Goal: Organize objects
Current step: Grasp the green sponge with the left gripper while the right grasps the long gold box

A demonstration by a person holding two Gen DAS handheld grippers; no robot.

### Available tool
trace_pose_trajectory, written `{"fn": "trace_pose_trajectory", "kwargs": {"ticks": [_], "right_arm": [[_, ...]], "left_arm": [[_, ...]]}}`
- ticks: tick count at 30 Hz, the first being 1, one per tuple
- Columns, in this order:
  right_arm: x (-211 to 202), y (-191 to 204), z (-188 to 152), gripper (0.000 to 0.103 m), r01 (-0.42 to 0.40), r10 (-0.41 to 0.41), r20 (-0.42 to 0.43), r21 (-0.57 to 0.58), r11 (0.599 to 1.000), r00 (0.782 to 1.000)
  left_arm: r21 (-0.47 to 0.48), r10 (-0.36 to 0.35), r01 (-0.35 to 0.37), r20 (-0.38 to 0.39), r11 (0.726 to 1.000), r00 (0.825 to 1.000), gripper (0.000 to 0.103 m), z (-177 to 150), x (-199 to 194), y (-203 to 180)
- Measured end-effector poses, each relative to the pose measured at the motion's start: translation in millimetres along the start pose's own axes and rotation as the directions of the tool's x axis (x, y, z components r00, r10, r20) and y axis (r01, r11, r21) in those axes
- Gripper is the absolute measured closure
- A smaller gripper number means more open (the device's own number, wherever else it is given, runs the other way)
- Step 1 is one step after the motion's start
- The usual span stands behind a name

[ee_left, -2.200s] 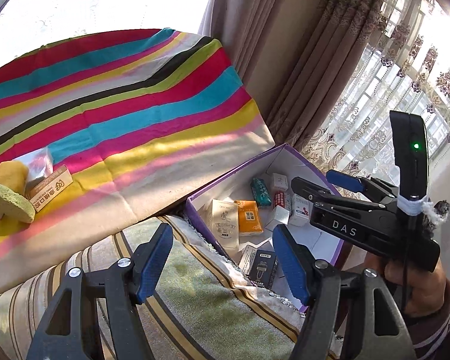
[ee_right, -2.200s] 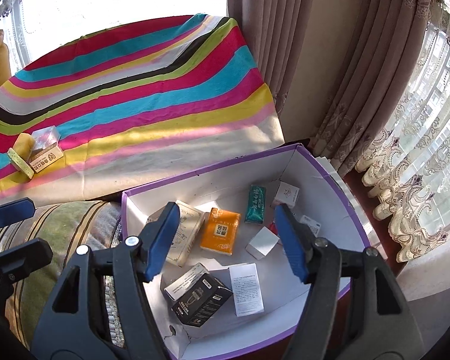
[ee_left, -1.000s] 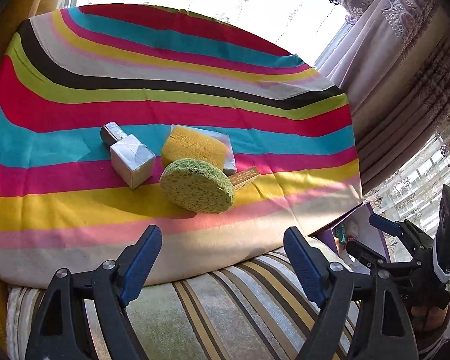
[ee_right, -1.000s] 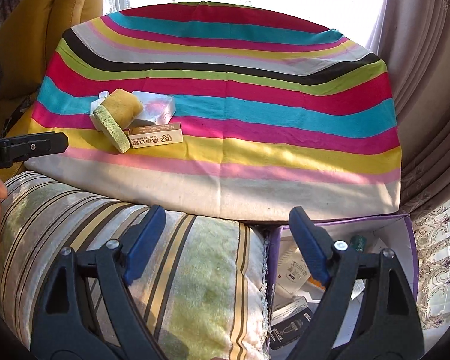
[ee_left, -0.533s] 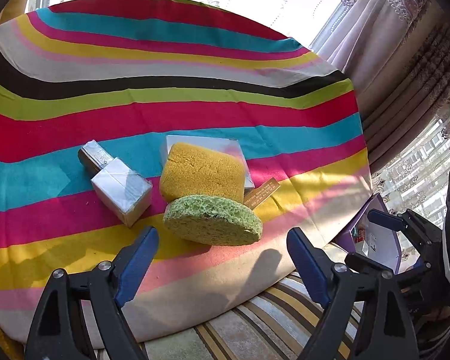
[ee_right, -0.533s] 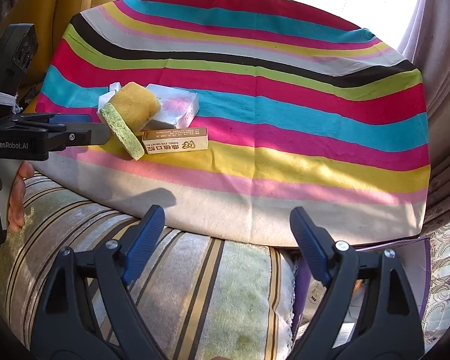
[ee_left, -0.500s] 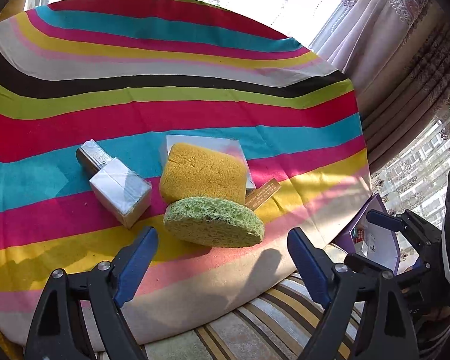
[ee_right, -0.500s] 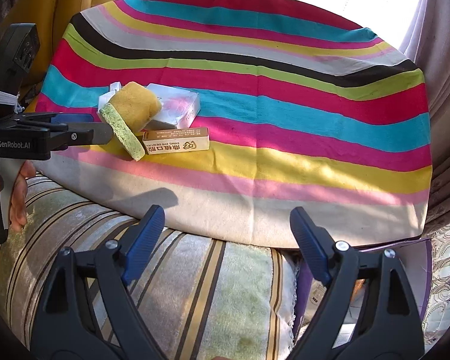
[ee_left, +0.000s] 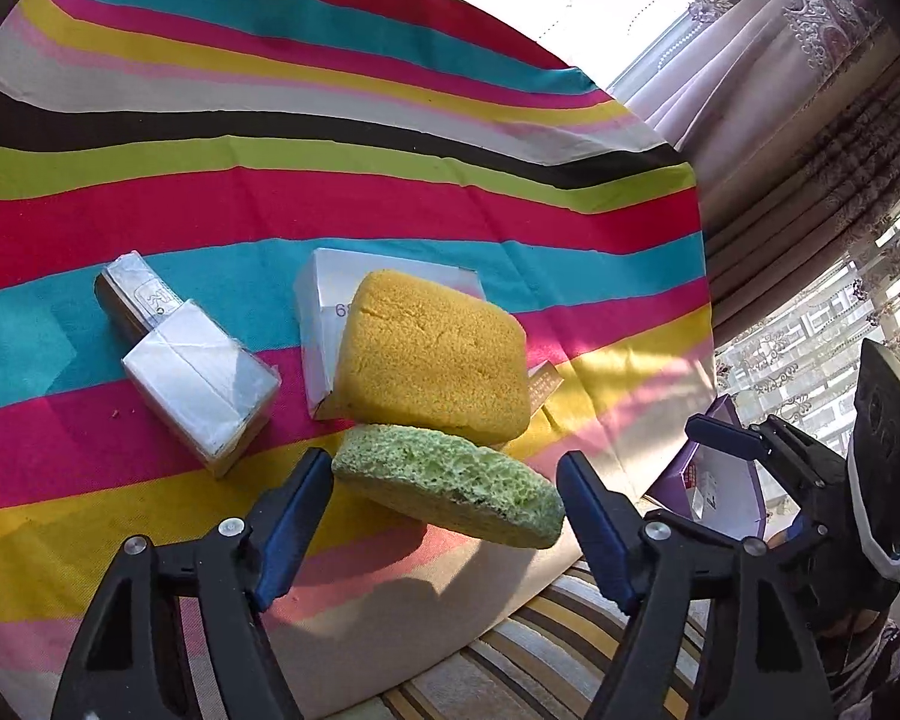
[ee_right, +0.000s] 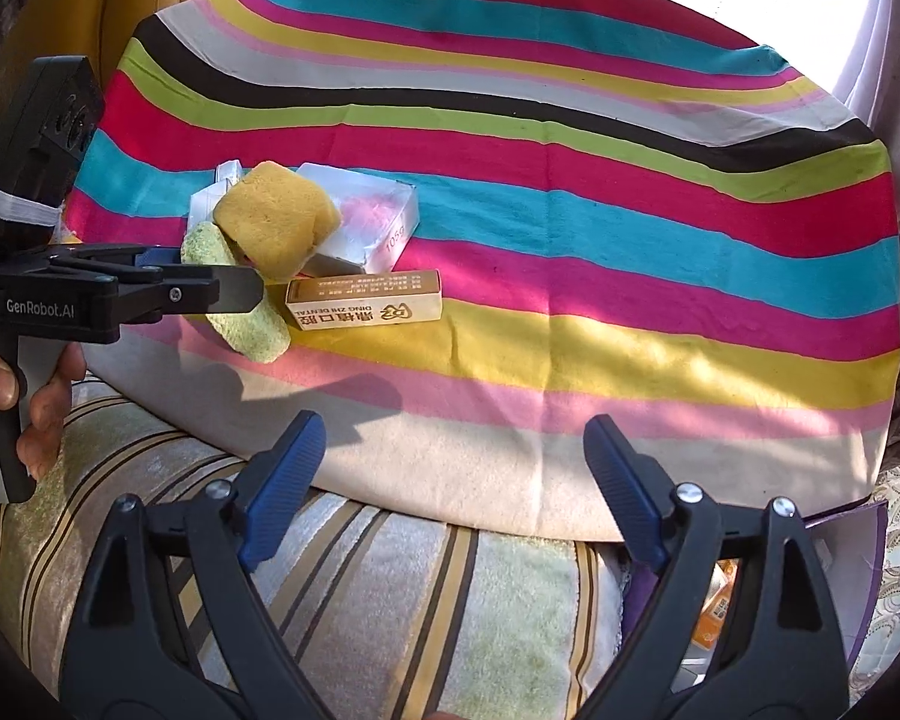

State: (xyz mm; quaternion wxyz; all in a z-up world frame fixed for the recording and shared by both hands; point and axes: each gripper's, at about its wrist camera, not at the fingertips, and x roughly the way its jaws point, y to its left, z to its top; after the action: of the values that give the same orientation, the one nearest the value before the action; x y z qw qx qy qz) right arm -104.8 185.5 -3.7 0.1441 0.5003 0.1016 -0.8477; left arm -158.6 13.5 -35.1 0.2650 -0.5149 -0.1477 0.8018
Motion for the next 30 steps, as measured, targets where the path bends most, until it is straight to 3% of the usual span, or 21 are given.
{"fn": "trace_pose_trajectory", "kwargs": {"ticks": [6, 18, 30], "right_arm": [[17, 10, 12, 0.008, -0.031, 0.031, -0.013, -0.018, 0.999, 0.999], [48, 31, 38, 0.007, -0.094, 0.092, -0.043, -0.038, 0.995, 0.995], [80, 37, 54, 0.007, -0.069, 0.066, -0.087, -0.030, 0.997, 0.994]], "left_arm": [[-0.035, -0.031, 0.031, 0.016, 0.999, 0.999, 0.026, -12, -12, 5], [-0.112, -0.015, 0.033, 0.155, 0.993, 0.988, 0.026, -33, -61, 18], [-0.117, -0.014, 0.035, 0.177, 0.993, 0.984, 0.026, -32, -67, 18]]}}
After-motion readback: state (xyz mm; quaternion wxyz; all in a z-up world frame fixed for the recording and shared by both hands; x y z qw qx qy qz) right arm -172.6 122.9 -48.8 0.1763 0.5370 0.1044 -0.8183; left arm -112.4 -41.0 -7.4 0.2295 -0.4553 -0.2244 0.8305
